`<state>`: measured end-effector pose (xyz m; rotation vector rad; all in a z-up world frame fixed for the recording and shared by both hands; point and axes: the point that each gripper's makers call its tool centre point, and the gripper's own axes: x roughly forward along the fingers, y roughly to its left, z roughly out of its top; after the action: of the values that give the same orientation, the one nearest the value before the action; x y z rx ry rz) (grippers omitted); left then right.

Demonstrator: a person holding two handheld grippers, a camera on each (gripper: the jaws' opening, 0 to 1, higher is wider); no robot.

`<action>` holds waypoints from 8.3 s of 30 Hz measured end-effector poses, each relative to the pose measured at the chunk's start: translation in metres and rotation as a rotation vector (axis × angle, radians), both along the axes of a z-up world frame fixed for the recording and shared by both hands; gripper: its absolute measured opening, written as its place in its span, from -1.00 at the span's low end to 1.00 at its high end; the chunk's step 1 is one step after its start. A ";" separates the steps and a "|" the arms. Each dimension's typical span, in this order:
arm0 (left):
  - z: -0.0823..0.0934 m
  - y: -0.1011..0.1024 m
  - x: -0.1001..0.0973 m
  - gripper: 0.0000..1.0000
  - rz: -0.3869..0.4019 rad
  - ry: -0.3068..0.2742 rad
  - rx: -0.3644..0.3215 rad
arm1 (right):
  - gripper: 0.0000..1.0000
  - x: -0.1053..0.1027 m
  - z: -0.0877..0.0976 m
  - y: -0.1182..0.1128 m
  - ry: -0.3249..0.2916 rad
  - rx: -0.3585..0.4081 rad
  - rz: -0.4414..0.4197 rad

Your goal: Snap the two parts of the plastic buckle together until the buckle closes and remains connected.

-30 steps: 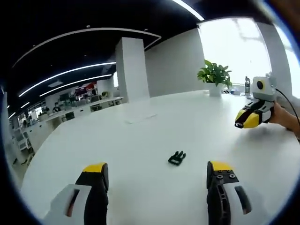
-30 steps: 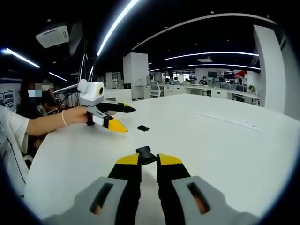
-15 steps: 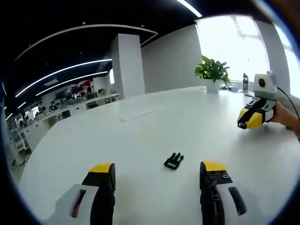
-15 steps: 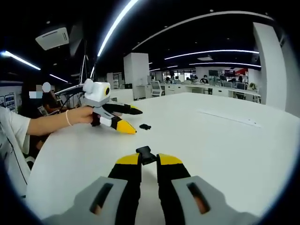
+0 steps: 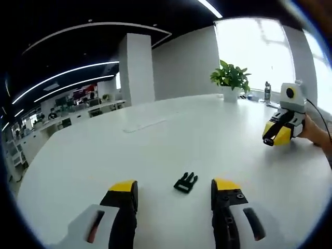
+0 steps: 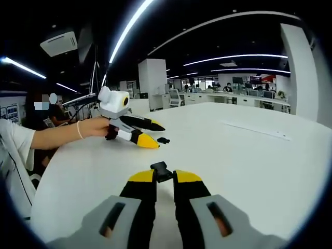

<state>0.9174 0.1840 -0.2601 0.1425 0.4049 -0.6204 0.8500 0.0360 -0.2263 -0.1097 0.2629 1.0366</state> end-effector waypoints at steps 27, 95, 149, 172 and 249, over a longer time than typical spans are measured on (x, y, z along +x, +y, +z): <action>0.000 -0.016 -0.008 -0.56 -0.082 0.043 -0.032 | -0.75 0.001 0.000 -0.003 -0.017 -0.022 -0.008; 0.029 -0.034 -0.111 -0.76 -0.295 0.046 -0.101 | -0.75 -0.028 -0.006 0.007 0.000 -0.046 0.084; 0.027 -0.041 -0.206 -0.76 -0.436 0.015 -0.071 | -0.76 -0.125 -0.005 0.020 -0.030 -0.101 0.226; 0.010 -0.060 -0.233 -0.77 -0.611 0.053 -0.039 | -0.76 -0.148 -0.022 0.033 -0.041 -0.154 0.324; 0.001 -0.076 -0.244 -0.77 -0.683 0.087 -0.010 | -0.77 -0.166 -0.026 0.050 -0.032 -0.208 0.293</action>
<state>0.6737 0.1077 -0.2589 0.2478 0.4367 -1.3041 0.6844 0.0863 -0.2520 -0.3615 0.3316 1.2952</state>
